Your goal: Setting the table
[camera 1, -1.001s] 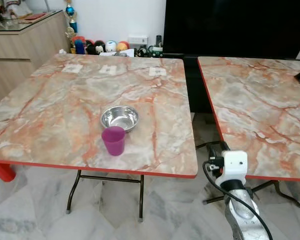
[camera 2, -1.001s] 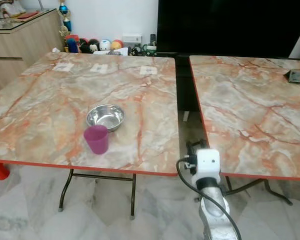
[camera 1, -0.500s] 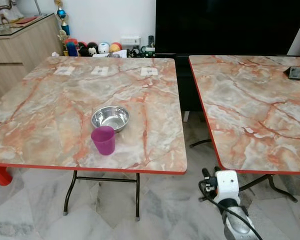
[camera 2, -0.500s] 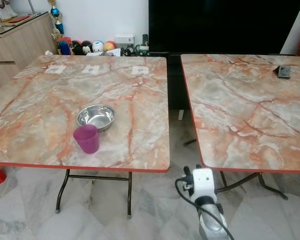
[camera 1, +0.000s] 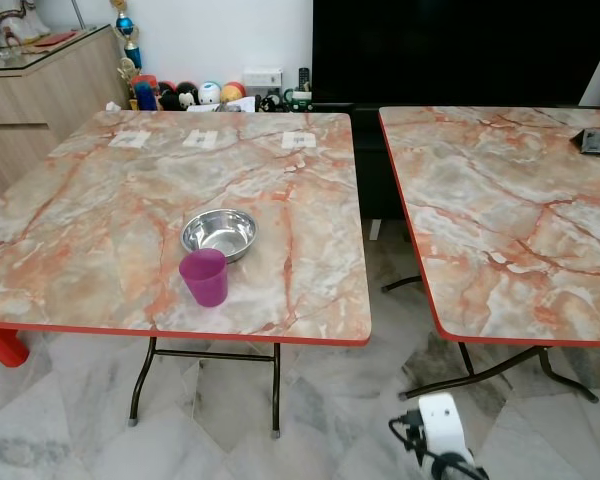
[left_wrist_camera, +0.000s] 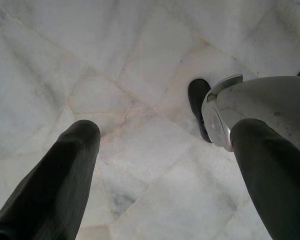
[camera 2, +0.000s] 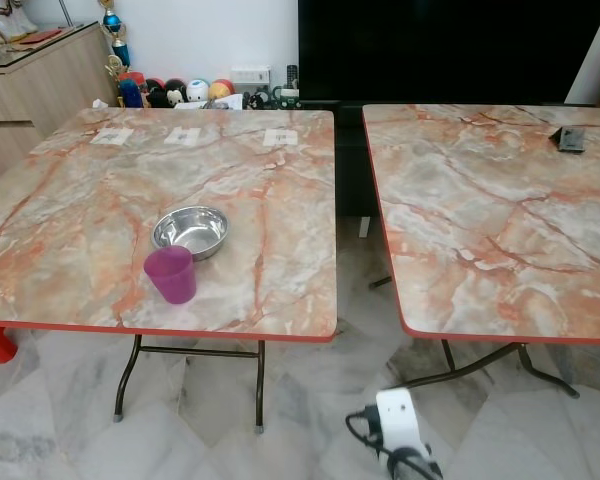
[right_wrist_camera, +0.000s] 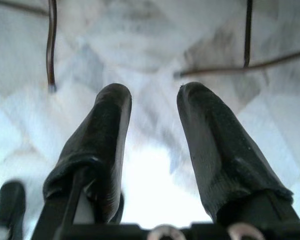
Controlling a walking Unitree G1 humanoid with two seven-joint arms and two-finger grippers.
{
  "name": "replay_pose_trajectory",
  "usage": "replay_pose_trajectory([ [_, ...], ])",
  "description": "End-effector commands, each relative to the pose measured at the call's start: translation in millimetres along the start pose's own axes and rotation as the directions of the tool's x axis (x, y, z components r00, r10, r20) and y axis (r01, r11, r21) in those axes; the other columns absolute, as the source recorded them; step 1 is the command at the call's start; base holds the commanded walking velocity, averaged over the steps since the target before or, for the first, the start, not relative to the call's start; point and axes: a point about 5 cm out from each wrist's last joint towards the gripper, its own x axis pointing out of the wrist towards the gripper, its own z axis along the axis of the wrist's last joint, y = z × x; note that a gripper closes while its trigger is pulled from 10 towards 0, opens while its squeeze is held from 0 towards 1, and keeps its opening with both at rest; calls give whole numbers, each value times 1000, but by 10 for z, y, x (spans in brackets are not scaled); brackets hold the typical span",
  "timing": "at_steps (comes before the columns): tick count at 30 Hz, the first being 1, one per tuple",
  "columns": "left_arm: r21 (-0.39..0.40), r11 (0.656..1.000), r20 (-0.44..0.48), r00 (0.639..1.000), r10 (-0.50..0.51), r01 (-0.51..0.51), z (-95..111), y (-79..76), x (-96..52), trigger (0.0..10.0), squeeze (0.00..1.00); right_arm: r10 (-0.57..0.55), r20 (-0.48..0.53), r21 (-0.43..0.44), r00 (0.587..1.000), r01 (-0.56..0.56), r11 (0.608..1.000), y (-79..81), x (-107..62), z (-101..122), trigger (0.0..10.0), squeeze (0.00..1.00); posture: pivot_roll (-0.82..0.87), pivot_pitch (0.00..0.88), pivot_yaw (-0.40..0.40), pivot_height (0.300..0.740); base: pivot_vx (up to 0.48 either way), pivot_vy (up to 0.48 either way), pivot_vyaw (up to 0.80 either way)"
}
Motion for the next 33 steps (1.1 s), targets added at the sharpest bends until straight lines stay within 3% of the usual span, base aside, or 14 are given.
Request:
replay_pose_trajectory([
  [1,-3,1000,-19,1000,1,-2,-60,-8,-14,10000,0,-11,-53,32,999,13,999,5,-22,-108,10000,0,-17,64,18,740,0,0,0],
  [7,-3,1000,-19,1000,1,-1,-60,-9,-14,10000,0,-13,-59,31,998,15,999,4,-18,-114,10000,0,-17,64,18,740,0,0,0],
  [11,-4,1000,-20,1000,-1,1,-70,-17,-16,10000,0,-53,-153,181,987,80,980,-27,-136,-421,10000,0,-13,57,23,740,0,0,0],
  [18,-4,1000,-21,1000,-1,1,-73,-19,-16,10000,0,-54,-165,182,985,84,980,-35,-136,-432,10000,0,-12,57,23,740,0,0,0],
  [33,-1,1000,-33,999,-2,2,-107,-28,-24,10000,0,-28,-190,171,981,61,983,-48,-145,-464,10000,0,-6,32,20,740,0,480,0],
])
